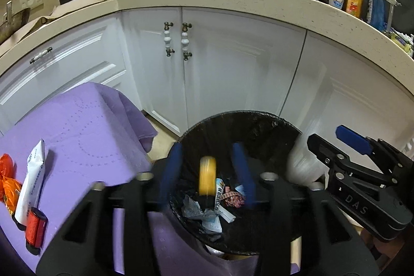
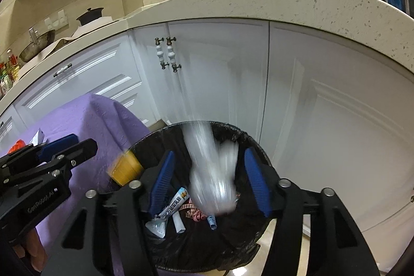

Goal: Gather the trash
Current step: 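Carry the bottle and plastic bag over the bin and open both tools, then move both tools back over the table toward the bottles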

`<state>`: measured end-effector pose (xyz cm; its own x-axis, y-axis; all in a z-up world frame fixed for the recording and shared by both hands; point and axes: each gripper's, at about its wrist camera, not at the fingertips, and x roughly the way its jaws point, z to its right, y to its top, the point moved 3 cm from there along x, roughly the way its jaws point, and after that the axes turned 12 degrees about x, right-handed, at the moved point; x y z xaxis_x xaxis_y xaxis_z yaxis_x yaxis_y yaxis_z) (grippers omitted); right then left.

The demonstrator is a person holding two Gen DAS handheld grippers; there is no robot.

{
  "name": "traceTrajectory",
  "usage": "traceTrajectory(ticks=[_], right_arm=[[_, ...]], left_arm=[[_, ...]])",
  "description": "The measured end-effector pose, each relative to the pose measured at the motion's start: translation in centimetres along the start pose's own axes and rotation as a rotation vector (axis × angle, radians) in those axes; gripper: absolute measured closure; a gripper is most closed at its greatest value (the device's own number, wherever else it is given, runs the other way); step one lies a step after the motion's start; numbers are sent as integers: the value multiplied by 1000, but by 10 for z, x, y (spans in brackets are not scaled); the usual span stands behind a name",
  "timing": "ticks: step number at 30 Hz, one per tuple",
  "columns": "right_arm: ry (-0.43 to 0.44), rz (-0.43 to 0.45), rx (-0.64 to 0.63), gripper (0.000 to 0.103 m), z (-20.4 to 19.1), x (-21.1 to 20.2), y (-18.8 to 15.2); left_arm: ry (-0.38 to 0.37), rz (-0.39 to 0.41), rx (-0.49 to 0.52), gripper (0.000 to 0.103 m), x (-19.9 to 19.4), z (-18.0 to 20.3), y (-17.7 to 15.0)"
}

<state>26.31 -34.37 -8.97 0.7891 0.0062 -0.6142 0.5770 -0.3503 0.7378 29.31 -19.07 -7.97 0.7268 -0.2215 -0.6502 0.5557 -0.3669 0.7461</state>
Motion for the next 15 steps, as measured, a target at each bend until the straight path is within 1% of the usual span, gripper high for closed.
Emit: traceTrajectory(ticks=[8,12,15], right_arm=[[2,14,-1,42,-5,-8,2],[18,19,-7,42,-16,-15,1],[44,21,-20,41,-32,-21,-1]], left_arm=[[10,17,-8,49,-10,-7,1],[28,33,-16,45,-26,-19,-1],[47,51,-35,44,-43,-31,-5]])
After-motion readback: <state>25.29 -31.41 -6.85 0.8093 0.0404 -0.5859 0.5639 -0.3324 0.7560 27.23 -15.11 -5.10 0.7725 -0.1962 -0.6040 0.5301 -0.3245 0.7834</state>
